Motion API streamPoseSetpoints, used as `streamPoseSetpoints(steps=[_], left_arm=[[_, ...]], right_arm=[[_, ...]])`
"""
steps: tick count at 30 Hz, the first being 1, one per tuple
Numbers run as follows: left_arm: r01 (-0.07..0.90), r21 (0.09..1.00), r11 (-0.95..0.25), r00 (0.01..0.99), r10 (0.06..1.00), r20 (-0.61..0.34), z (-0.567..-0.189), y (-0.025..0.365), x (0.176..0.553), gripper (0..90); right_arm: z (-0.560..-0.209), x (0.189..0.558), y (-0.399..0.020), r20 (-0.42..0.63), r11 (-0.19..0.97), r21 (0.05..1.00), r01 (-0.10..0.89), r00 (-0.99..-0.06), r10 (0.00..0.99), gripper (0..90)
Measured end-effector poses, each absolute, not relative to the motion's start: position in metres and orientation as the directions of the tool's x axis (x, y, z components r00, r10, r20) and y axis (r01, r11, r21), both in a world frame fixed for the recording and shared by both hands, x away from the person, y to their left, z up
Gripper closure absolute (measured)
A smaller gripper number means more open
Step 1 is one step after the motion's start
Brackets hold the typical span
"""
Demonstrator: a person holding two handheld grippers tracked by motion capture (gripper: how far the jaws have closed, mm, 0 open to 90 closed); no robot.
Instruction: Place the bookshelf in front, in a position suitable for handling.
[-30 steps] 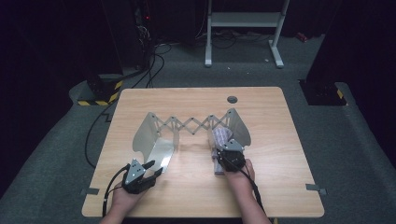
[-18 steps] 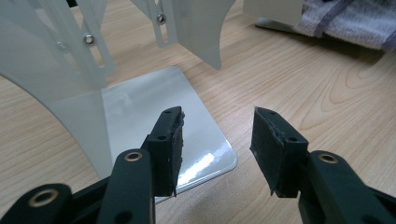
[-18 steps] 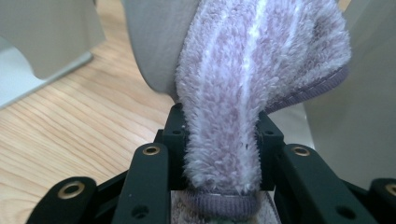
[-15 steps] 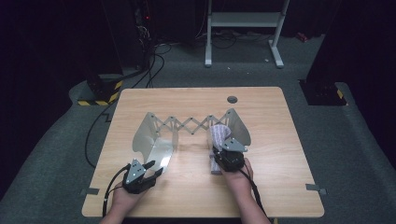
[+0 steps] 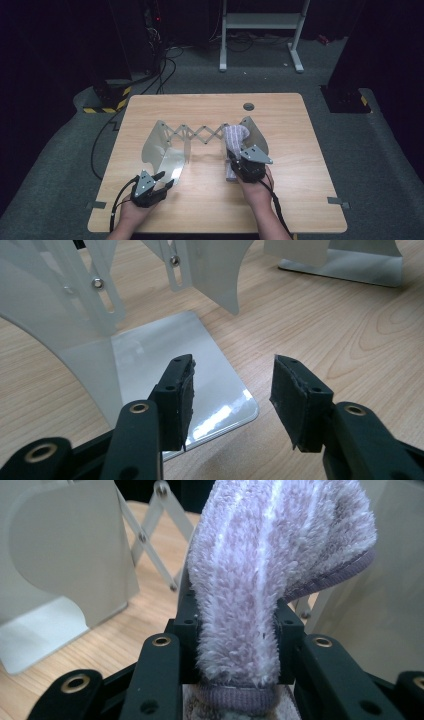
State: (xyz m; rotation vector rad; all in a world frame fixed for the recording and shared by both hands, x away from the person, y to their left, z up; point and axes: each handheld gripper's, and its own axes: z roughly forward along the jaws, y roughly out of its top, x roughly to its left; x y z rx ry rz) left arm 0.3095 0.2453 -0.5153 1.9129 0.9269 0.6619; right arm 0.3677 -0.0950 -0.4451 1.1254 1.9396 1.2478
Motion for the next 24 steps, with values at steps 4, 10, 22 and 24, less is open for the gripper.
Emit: streamPoseSetpoints(steps=[4,10,22,24], left_arm=[[0.342,0.883,-0.322,0.575,0.815,0.075,-0.515,0.248,0.308,49.3],[0.346,0.888,-0.302,0.587,0.809,0.046,-0.515,0.251,0.307,46.0],[0.344,0.894,-0.287,0.598,0.801,0.027,-0.515,0.251,0.308,44.1],[0.342,0.895,-0.287,0.606,0.795,0.023,-0.515,0.251,0.309,44.1]], right_arm=[[-0.436,0.364,-0.097,-0.017,0.19,0.932,0.309,-0.485,0.874,65.9],[-0.435,0.367,-0.096,-0.013,0.184,0.935,0.303,-0.489,0.872,65.9],[-0.463,0.376,-0.093,-0.017,0.232,0.892,0.388,-0.485,0.874,65.9],[-0.472,0.378,-0.091,-0.02,0.248,0.876,0.413,-0.483,0.875,65.9]])
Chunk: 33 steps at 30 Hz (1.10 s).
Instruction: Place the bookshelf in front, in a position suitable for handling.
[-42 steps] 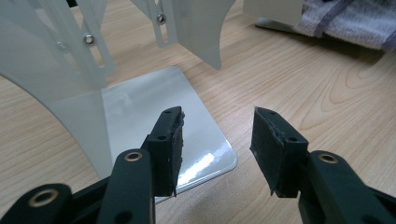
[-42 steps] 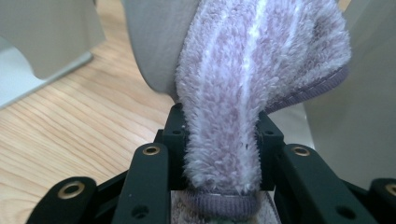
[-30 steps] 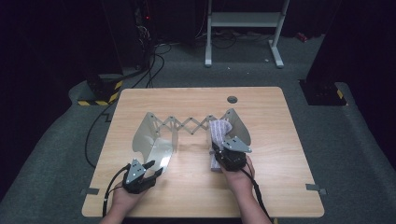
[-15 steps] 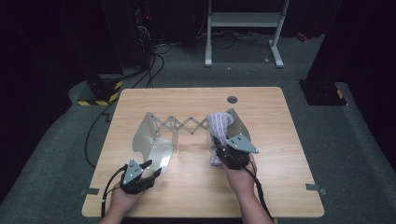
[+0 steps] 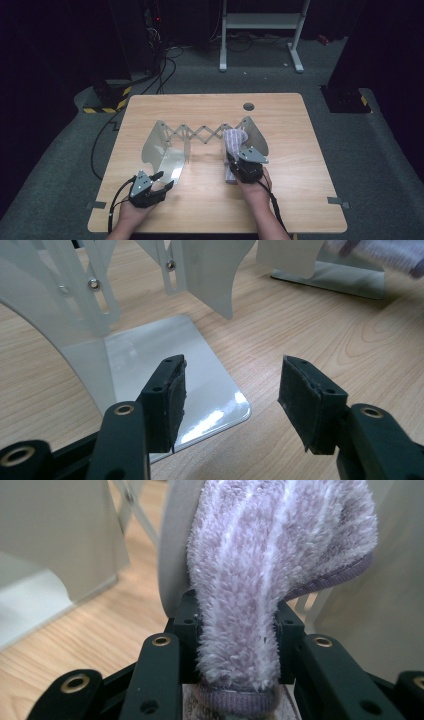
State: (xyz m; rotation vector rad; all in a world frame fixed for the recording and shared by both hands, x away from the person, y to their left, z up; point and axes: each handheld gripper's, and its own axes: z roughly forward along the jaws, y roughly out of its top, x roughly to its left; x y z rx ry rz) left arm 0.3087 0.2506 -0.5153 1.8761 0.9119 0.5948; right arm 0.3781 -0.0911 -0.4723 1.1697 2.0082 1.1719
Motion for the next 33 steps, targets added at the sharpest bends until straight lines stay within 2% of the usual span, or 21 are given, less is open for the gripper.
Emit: streamPoseSetpoints(steps=[9,15,25,33], left_arm=[[0.343,0.899,-0.271,0.616,0.788,0.003,-0.516,0.249,0.31,43.3],[0.345,0.898,-0.272,0.619,0.785,0.0,-0.516,0.249,0.311,43.8],[0.348,0.895,-0.281,0.622,0.783,0.004,-0.517,0.248,0.311,43.8],[0.347,0.891,-0.291,0.622,0.783,0.014,-0.517,0.248,0.309,43.9]], right_arm=[[-0.505,0.389,-0.085,-0.043,0.321,0.798,0.51,-0.484,0.874,65.6],[-0.514,0.392,-0.084,-0.048,0.336,0.783,0.523,-0.487,0.872,65.7],[-0.494,0.385,-0.087,-0.053,0.316,0.82,0.478,-0.486,0.872,65.9],[-0.465,0.376,-0.089,-0.053,0.278,0.875,0.396,-0.492,0.869,65.9]])
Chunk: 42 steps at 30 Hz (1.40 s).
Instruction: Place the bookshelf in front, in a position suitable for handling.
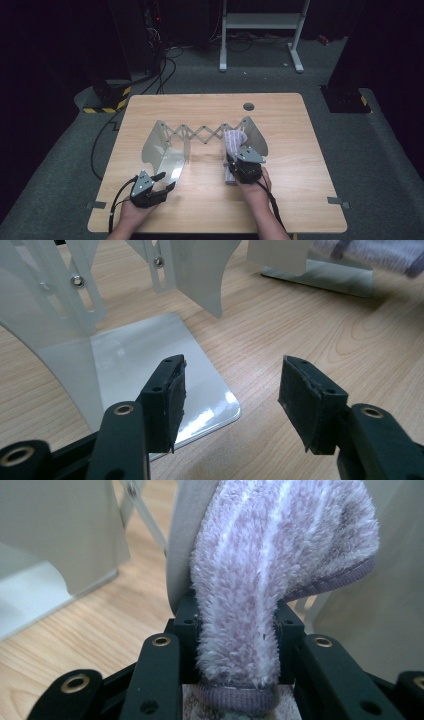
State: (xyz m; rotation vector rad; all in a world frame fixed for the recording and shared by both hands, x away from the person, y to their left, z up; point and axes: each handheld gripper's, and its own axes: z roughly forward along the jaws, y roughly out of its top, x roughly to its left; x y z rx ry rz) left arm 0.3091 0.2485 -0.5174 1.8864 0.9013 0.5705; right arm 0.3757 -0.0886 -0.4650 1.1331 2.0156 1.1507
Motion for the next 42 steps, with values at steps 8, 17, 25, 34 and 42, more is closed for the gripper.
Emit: streamPoseSetpoints(steps=[8,17,25,34,42], left_arm=[[0.353,0.889,-0.293,0.614,0.789,0.016,-0.518,0.255,0.304,43.6],[0.362,0.887,-0.287,0.6,0.8,0.014,-0.519,0.26,0.3,43.7],[0.353,0.89,-0.289,0.609,0.793,0.015,-0.518,0.257,0.301,43.7],[0.34,0.891,-0.302,0.63,0.776,0.023,-0.517,0.251,0.304,43.7],[0.324,0.894,-0.308,0.65,0.76,0.026,-0.515,0.244,0.307,44.1]], right_arm=[[-0.438,0.371,-0.092,-0.043,0.225,0.921,0.319,-0.49,0.871,65.8],[-0.427,0.373,-0.094,-0.027,0.185,0.941,0.284,-0.482,0.876,65.9],[-0.446,0.378,-0.091,-0.016,0.207,0.917,0.341,-0.488,0.873,66.2],[-0.481,0.383,-0.085,-0.021,0.28,0.849,0.448,-0.501,0.865,66.0],[-0.499,0.384,-0.09,-0.04,0.339,0.79,0.51,-0.509,0.86,65.0]])
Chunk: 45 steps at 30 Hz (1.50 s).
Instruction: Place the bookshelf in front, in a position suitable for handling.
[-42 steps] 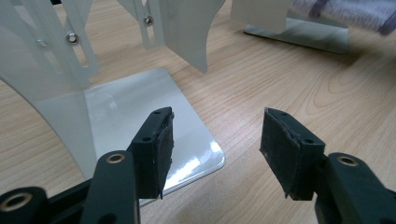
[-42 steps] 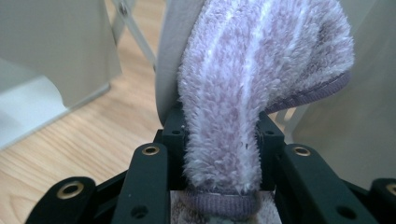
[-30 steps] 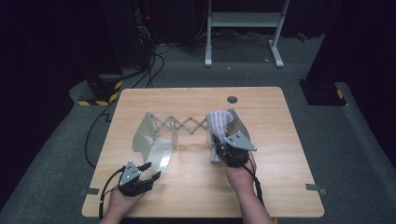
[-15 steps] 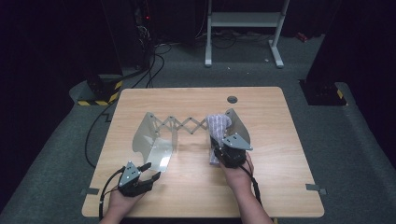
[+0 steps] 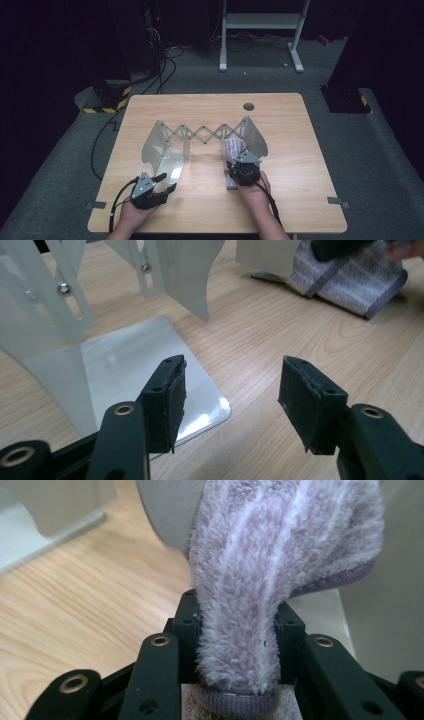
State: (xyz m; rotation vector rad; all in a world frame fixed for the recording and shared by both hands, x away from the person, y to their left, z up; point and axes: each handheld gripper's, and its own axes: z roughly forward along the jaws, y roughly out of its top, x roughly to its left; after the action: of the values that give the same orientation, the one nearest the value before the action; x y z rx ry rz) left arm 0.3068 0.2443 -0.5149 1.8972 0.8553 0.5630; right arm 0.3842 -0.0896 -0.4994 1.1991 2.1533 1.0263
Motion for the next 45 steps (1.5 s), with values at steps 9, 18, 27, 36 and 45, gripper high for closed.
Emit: streamPoseSetpoints(steps=[9,18,27,36,45], left_arm=[[0.313,0.893,-0.323,0.664,0.747,0.037,-0.514,0.241,0.308,44.1],[0.317,0.891,-0.326,0.658,0.751,0.041,-0.515,0.242,0.307,44.1],[0.317,0.891,-0.325,0.659,0.751,0.04,-0.515,0.242,0.307,44.0],[0.319,0.891,-0.322,0.655,0.755,0.039,-0.514,0.245,0.306,43.9],[0.317,0.892,-0.323,0.654,0.755,0.041,-0.514,0.245,0.306,43.9]], right_arm=[[-0.487,0.374,-0.119,-0.076,0.323,0.797,0.51,-0.445,0.892,63.9],[-0.503,0.361,-0.137,-0.065,0.344,0.744,0.573,-0.451,0.89,63.3],[-0.503,0.383,-0.112,-0.099,0.387,0.721,0.575,-0.468,0.878,62.2],[-0.505,0.409,-0.087,-0.106,0.392,0.731,0.559,-0.474,0.874,62.1],[-0.504,0.39,-0.107,-0.09,0.397,0.714,0.577,-0.487,0.869,60.5]])
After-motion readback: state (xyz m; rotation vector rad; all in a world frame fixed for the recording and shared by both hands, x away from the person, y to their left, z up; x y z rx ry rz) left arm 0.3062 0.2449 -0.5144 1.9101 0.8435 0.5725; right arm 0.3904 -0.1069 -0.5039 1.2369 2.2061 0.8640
